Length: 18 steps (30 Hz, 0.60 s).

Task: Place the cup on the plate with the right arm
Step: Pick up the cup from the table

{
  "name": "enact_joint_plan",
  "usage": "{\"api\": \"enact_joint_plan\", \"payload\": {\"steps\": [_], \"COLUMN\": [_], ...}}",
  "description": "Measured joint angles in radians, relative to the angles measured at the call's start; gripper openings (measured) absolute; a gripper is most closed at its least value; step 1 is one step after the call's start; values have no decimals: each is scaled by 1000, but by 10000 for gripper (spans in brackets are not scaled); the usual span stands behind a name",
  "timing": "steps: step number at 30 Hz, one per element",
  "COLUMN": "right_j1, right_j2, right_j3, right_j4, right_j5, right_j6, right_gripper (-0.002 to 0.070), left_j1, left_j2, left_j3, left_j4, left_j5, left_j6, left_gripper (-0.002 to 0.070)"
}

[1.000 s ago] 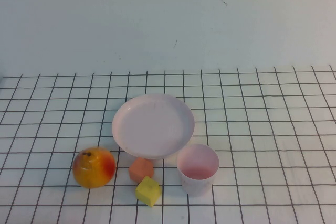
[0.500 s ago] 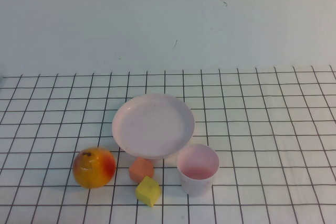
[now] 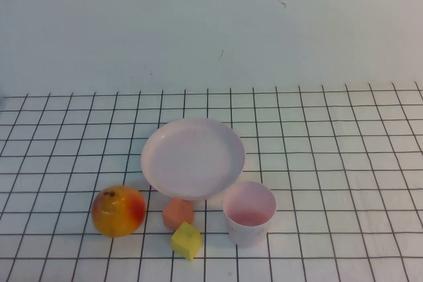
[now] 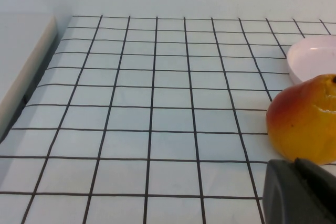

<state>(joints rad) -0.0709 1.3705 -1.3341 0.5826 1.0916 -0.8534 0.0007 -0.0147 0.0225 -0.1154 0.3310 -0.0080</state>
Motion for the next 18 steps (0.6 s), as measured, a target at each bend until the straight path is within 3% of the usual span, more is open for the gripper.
{"api": "enact_joint_plan", "payload": {"steps": [4,13,18], "right_j1": [71,466,545], "right_j2": [240,623,725], "right_j3": [-108,-447,-576], "right_j4": [-18,-395,-429], "right_j5": [84,128,128], "right_j6": [28,172,181], "right_gripper": [-1,-1,-1], "left_j1": [0,0,0], "left_j2": [0,0,0], "left_j3": [0,0,0], "left_j4": [0,0,0], "left_j5": [0,0,0], "left_j6": [0,0,0], "left_gripper": [-3,-3,-3]}}
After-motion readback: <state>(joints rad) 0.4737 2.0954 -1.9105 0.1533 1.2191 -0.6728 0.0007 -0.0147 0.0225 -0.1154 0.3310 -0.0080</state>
